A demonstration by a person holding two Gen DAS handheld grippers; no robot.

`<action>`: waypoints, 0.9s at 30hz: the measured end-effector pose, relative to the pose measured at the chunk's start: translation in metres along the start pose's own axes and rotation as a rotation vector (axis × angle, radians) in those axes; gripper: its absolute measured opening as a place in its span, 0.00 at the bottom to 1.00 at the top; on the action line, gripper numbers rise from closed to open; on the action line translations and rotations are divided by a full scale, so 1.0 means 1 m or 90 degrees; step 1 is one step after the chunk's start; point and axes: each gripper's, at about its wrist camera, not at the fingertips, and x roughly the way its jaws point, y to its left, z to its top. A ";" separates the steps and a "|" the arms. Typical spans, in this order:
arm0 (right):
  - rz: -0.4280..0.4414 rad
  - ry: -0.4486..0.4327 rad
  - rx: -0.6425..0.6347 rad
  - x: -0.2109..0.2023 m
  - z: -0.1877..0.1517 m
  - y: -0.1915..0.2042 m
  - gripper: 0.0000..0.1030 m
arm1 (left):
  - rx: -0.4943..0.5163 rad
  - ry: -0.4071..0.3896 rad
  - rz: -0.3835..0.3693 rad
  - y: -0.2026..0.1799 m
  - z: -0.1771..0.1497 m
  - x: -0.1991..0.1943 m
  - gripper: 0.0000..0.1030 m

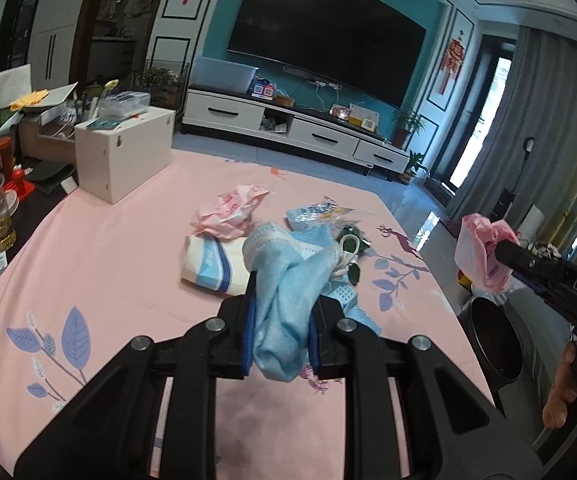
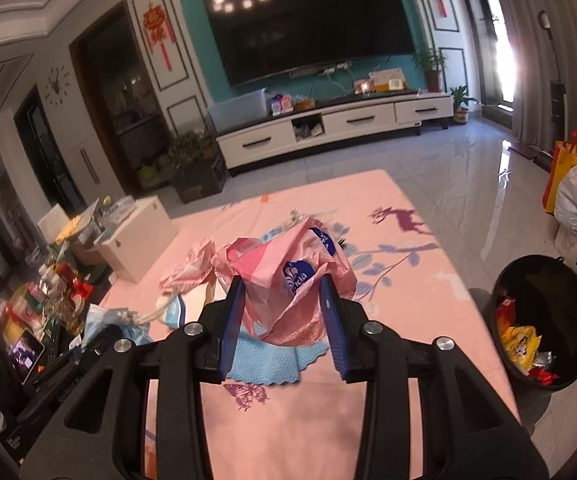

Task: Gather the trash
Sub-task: 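Lift the pink bag and blue mask and carry them over the black bin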

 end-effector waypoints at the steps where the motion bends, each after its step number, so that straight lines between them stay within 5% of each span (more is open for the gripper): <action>1: -0.003 -0.006 0.003 -0.003 0.001 -0.002 0.37 | 0.007 -0.001 -0.004 -0.007 0.000 -0.001 0.21; 13: -0.098 -0.073 0.067 -0.046 0.015 -0.074 0.37 | 0.089 0.019 -0.093 -0.117 -0.009 0.008 0.21; 27: -0.219 -0.101 0.234 -0.077 0.000 -0.187 0.38 | 0.186 0.085 -0.193 -0.246 -0.042 0.046 0.21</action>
